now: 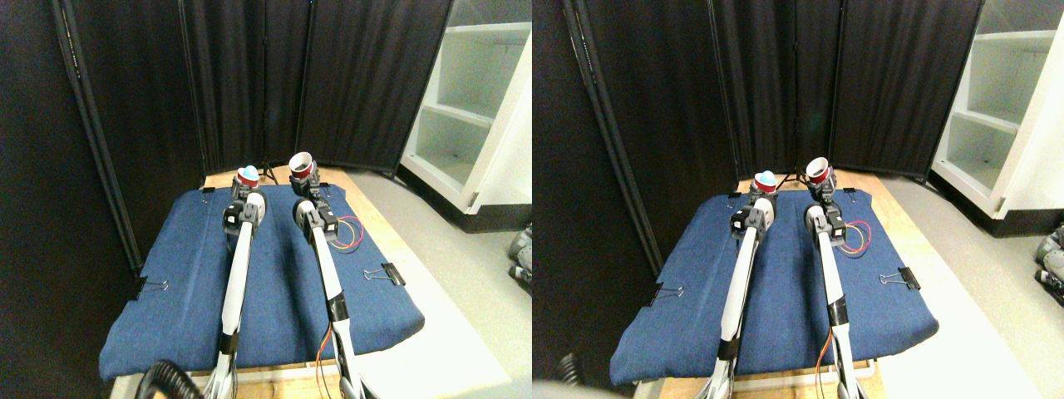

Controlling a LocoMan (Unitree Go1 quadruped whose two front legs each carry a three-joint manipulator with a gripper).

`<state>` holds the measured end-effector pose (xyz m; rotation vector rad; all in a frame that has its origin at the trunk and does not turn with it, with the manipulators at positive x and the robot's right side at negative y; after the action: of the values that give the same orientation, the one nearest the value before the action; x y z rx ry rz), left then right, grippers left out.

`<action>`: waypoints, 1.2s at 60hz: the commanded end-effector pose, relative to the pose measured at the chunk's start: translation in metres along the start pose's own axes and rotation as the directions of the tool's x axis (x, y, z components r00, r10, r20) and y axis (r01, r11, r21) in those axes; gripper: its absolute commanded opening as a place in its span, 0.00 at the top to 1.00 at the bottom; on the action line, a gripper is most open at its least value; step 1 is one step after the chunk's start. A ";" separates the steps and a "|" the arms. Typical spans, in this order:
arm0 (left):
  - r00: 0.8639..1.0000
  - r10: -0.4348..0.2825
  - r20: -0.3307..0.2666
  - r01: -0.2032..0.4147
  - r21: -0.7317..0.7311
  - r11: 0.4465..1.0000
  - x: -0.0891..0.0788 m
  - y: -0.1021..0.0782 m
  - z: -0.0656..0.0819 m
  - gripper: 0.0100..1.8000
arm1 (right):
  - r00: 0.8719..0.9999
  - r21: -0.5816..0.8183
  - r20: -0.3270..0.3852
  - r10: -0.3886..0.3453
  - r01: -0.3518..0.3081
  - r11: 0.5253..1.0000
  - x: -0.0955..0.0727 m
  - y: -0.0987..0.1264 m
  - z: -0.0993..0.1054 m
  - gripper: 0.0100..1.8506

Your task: Pour (bimanual)

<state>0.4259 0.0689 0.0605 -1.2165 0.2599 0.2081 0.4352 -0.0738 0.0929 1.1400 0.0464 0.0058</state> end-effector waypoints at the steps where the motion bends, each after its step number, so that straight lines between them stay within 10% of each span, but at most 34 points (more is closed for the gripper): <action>1: 1.000 -0.029 -0.013 0.029 -0.009 1.000 0.002 0.002 0.003 1.00 | 0.999 0.035 0.023 0.036 -0.037 0.999 -0.004 0.005 0.004 1.00; 37: 1.000 0.012 0.019 -0.010 -0.094 0.996 0.008 0.066 -0.006 1.00 | 0.998 0.171 0.033 -0.050 0.044 0.984 -0.005 -0.055 -0.009 1.00; 72: 0.999 0.017 0.040 -0.012 -0.123 0.992 0.036 0.073 -0.006 1.00 | 0.992 0.173 0.061 -0.109 0.097 0.980 0.011 -0.086 -0.025 1.00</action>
<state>0.4315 0.0869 -0.0228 -1.3192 0.2623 0.2894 0.4386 -0.0875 -0.0003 1.2995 0.0811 -0.1611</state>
